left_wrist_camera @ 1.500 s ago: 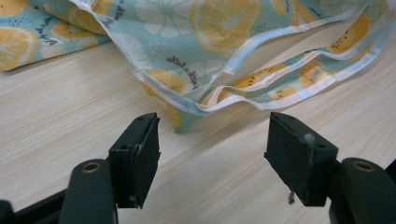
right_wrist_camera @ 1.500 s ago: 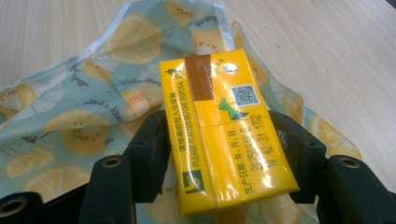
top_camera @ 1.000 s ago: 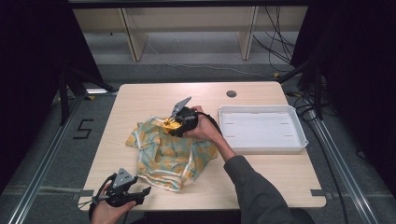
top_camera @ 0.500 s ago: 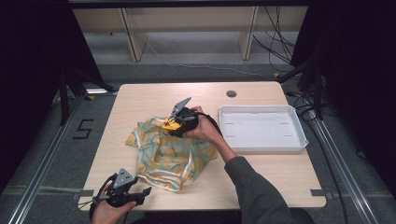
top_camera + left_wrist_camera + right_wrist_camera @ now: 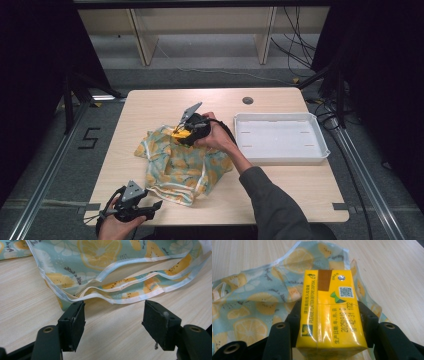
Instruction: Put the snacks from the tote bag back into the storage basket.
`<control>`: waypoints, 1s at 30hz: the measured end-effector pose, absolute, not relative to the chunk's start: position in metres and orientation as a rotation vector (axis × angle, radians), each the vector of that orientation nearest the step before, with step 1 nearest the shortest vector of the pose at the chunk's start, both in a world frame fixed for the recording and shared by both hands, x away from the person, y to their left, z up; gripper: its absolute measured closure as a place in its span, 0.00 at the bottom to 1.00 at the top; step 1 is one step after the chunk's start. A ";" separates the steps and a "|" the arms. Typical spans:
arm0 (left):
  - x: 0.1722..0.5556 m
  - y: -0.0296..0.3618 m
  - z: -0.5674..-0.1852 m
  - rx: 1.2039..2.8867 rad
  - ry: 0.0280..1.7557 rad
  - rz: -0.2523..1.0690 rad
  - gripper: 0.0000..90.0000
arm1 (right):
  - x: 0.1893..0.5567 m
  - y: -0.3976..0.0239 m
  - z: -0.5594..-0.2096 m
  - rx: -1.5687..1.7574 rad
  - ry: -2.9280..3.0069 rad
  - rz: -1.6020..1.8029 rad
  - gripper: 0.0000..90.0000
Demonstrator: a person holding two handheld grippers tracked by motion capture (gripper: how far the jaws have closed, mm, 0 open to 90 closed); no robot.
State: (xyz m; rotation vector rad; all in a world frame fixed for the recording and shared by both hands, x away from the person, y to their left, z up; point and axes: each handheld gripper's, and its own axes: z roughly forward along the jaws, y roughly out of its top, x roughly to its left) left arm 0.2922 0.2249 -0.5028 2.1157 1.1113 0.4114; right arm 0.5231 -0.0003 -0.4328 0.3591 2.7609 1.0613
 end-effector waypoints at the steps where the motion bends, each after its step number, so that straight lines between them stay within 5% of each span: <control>1: 0.292 0.225 -0.502 2.118 1.114 0.409 0.37 | 0.523 0.000 -0.431 0.360 2.754 1.065 0.57; 30: 0.292 0.228 -0.500 2.102 1.119 0.429 0.34 | 0.513 -0.007 -0.368 0.423 2.706 1.120 0.57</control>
